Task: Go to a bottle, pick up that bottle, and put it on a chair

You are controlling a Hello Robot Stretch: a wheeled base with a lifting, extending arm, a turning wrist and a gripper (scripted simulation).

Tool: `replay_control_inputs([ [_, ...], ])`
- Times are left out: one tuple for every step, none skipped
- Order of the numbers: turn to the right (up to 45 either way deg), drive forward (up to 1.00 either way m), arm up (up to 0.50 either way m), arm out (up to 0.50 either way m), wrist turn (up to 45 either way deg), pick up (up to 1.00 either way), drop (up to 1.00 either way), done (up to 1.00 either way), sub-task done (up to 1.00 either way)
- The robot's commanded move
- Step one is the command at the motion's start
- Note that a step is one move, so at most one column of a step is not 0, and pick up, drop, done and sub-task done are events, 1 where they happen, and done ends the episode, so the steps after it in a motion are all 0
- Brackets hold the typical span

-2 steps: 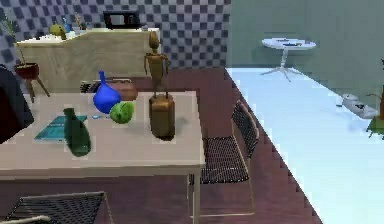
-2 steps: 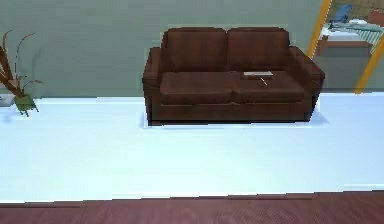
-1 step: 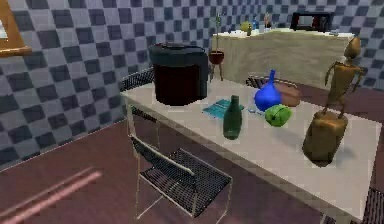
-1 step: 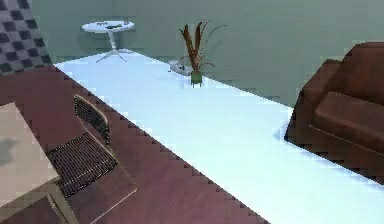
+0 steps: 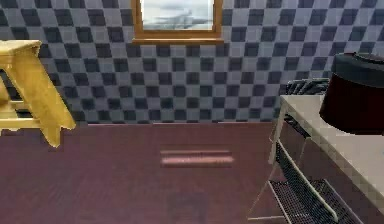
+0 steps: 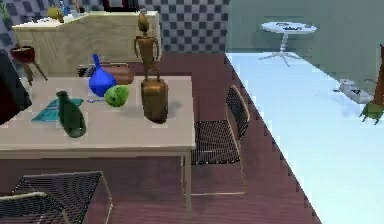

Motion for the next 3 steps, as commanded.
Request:
replay_control_inputs([
  [-30.0, 0.0, 0.0, 0.0, 0.0, 0.0, 0.0, 0.0, 0.0],
  [45.0, 0.0, 0.0, 0.0, 0.0, 0.0, 0.0, 0.0, 0.0],
  [45.0, 0.0, 0.0, 0.0, 0.0, 0.0, 0.0, 0.0, 0.0],
])
